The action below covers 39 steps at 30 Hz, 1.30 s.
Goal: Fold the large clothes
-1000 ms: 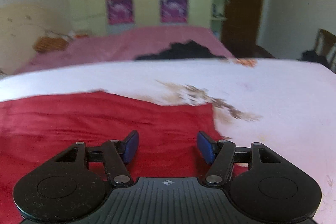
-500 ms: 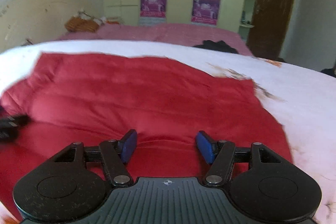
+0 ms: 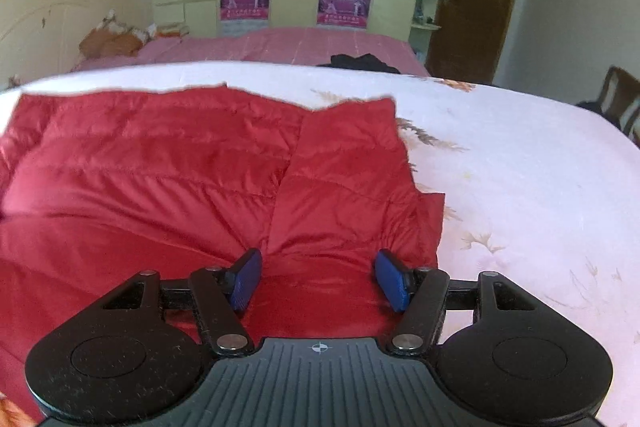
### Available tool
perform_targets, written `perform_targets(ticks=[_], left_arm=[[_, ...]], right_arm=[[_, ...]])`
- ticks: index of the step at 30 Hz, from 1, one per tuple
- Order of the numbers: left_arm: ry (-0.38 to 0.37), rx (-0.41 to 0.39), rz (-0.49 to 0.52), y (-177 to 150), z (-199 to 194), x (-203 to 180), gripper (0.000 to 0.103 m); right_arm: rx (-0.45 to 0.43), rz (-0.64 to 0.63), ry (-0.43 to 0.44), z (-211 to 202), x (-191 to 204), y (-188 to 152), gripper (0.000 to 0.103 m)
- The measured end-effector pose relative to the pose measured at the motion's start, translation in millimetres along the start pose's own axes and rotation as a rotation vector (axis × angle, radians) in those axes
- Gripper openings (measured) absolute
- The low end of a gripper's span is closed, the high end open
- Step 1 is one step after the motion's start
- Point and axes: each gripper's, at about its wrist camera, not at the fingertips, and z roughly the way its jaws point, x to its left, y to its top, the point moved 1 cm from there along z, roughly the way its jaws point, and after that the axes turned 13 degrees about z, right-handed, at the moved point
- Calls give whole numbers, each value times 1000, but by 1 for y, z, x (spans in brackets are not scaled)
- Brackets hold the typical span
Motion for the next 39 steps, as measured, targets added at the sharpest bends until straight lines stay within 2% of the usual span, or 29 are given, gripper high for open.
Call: perform_targets(ticks=[4, 8, 13, 18, 23, 25, 31, 33, 34, 36, 39], left_arm=[[-1, 7, -11, 2, -7, 3, 89], [-19, 15, -30, 3, -17, 8, 89], [-57, 12, -27, 0, -36, 13, 89], [-112, -3, -65, -16, -67, 30, 90], [-200, 47, -188, -41, -84, 51, 91], [-230, 72, -236, -53, -84, 56, 92], [-361, 156, -457, -88, -69, 71, 94], [-398, 155, -524, -93, -58, 76, 95], [-406, 149, -549, -94, -54, 78, 95], [-433, 116, -609, -94, -46, 82, 97], [-450, 89, -649, -91, -34, 82, 97]], right_arm=[[-11, 24, 55, -24, 8, 0, 62], [-15, -6, 102, -42, 29, -7, 62], [17, -33, 128, -51, 51, -23, 62], [25, -27, 154, -61, 67, -33, 62], [17, -48, 170, -71, 80, -39, 62], [43, -36, 168, -72, 78, -43, 62], [78, 76, 109, -95, 36, -55, 63], [101, 144, 80, -100, 14, -59, 86], [107, 179, 67, -103, 2, -60, 102], [108, 232, 63, -106, -16, -61, 102], [153, 390, 139, -98, -41, -59, 102]])
